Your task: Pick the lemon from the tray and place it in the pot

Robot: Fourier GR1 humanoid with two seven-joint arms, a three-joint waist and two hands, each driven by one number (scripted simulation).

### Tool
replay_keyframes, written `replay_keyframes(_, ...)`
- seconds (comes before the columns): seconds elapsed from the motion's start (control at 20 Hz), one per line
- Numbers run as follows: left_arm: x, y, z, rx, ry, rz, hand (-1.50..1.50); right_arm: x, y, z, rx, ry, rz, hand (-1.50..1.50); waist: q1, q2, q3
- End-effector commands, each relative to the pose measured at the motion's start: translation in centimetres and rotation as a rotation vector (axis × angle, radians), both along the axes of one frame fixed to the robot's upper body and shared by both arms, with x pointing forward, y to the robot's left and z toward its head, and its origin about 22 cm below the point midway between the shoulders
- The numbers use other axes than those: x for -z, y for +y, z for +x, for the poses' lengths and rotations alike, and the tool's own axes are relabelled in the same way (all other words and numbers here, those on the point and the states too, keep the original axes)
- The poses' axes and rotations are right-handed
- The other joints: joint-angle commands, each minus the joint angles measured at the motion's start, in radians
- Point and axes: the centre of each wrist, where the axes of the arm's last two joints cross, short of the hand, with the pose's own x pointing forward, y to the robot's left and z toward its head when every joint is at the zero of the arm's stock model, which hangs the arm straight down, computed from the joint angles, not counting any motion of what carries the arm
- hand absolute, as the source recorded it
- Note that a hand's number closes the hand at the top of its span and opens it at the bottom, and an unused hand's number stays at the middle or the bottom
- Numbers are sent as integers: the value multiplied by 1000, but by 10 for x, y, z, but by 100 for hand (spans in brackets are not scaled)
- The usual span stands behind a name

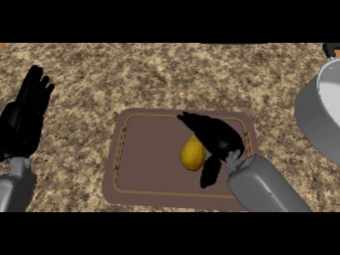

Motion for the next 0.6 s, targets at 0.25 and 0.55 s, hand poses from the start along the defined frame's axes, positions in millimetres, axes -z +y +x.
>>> replay_keyframes(0.25,-2,9,2,3,1,1,0,29,-2,8,-163,-56,-24,150,2,2,0)
replay_keyframes(0.55,-5,-2,11,-13,-15,16,0,43,18,10,-167,-53,-23,150,1,2,0)
